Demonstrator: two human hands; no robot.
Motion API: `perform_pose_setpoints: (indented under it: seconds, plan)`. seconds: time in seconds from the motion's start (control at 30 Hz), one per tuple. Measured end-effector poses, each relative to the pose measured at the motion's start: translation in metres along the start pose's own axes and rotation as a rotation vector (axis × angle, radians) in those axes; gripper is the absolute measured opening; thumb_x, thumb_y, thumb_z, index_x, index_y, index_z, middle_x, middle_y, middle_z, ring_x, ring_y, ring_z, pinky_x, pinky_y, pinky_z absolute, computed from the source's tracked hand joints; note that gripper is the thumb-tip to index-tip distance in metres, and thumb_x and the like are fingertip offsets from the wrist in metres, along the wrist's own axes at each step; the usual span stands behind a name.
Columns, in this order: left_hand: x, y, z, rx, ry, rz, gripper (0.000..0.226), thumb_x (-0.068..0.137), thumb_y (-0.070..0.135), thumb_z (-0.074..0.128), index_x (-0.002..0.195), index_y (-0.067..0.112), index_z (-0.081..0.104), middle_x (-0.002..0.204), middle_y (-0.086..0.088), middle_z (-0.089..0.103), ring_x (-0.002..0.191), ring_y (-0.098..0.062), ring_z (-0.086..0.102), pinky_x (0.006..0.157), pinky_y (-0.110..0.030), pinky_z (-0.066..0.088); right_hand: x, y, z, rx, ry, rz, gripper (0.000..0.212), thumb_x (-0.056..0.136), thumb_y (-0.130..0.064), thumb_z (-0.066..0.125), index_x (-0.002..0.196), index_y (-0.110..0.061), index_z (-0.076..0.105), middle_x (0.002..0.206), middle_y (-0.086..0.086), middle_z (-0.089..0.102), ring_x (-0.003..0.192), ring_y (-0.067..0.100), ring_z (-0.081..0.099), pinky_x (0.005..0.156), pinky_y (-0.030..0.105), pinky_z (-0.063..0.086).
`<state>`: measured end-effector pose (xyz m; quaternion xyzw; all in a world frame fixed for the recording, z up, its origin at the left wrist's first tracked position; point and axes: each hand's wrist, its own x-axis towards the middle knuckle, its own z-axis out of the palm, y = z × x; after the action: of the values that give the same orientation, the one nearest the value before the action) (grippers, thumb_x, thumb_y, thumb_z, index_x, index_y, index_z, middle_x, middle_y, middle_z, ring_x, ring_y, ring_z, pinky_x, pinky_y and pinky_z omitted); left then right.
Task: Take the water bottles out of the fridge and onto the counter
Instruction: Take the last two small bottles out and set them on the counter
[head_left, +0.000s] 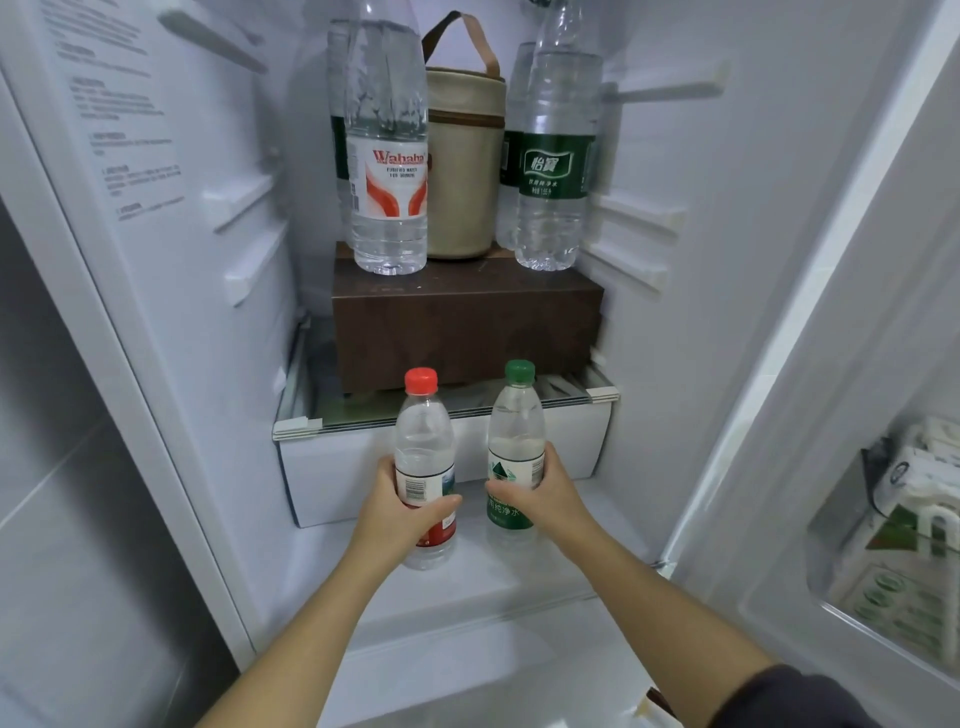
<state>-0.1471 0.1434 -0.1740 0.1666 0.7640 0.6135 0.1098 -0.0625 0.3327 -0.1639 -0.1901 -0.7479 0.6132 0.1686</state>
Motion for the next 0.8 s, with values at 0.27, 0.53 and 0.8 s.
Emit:
perform_pose_setpoints:
  seconds: [0.27, 0.53, 0.8]
  plan:
    - [-0.019, -0.002, -0.003, -0.034, 0.0, 0.015, 0.066, 0.055, 0.029, 0.091, 0.102, 0.045, 0.049, 0.096, 0.024, 0.064, 0.088, 0.004, 0.062, 0.065, -0.015, 0.046, -0.015, 0.004, -0.003, 0.02, 0.032, -0.048, 0.059, 0.07, -0.017, 0.087, 0.113, -0.034, 0.051, 0.107, -0.008, 0.067, 0.096, 0.002, 0.066, 0.067, 0.012, 0.052]
    - [-0.043, -0.004, -0.003, -0.024, -0.012, 0.069, 0.071, 0.044, 0.045, 0.084, 0.104, 0.049, 0.047, 0.089, 0.041, 0.061, 0.084, 0.018, 0.059, 0.056, -0.003, 0.047, -0.04, 0.011, -0.011, -0.033, -0.01, -0.113, 0.07, 0.06, -0.036, 0.085, 0.12, -0.026, 0.051, 0.109, -0.004, 0.067, 0.1, 0.007, 0.066, 0.079, 0.022, 0.055]
    - [-0.043, -0.002, -0.006, -0.022, -0.062, 0.134, 0.086, 0.046, 0.037, 0.088, 0.115, 0.055, 0.039, 0.102, 0.041, 0.057, 0.095, 0.018, 0.056, 0.065, 0.0, 0.045, -0.042, 0.013, -0.013, -0.043, -0.023, -0.119, 0.079, 0.056, -0.032, 0.09, 0.118, -0.047, 0.043, 0.108, -0.014, 0.063, 0.101, 0.004, 0.064, 0.078, 0.021, 0.056]
